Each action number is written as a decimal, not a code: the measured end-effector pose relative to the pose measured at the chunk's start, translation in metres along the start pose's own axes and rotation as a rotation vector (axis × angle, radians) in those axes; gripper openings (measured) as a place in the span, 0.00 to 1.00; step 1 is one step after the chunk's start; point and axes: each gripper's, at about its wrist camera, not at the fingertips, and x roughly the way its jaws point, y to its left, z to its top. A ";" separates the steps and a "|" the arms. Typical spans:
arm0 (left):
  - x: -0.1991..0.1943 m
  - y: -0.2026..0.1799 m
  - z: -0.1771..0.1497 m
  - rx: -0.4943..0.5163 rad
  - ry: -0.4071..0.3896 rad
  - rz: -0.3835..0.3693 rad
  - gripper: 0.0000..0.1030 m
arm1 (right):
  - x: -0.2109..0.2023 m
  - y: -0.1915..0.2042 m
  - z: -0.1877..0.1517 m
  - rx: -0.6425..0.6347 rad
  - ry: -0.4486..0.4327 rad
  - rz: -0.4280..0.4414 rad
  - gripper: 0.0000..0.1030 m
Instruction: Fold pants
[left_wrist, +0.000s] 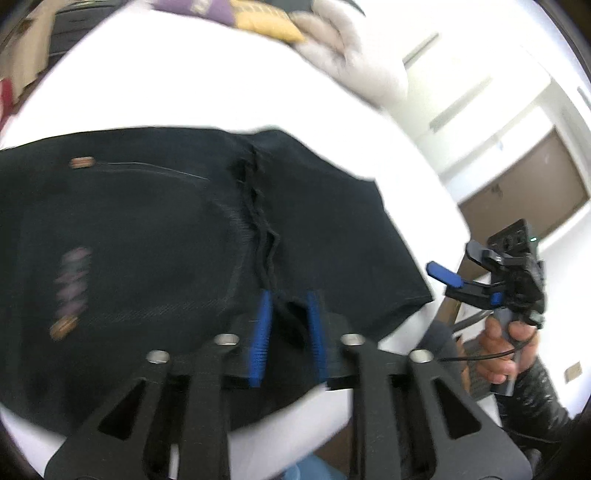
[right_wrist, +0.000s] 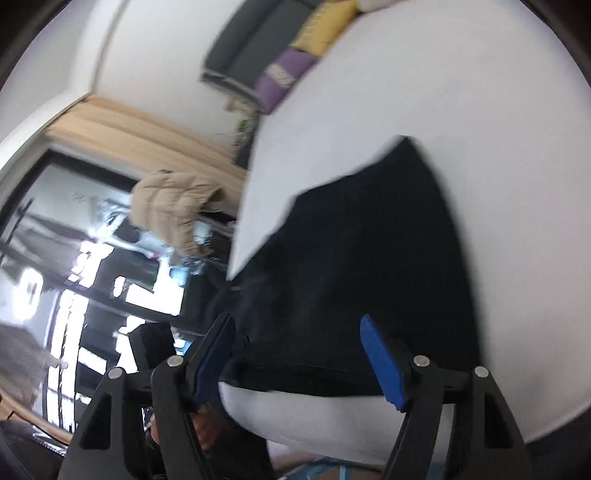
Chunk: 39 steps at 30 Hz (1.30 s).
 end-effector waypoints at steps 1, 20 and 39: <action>-0.023 0.007 -0.006 -0.033 -0.040 -0.010 0.71 | 0.007 0.008 0.001 -0.009 0.008 0.033 0.72; -0.113 0.175 -0.088 -0.801 -0.332 -0.267 0.92 | 0.100 0.040 0.005 0.043 0.157 0.142 0.51; -0.117 0.187 -0.064 -0.765 -0.389 -0.258 0.18 | 0.172 0.051 0.033 -0.011 0.340 -0.091 0.23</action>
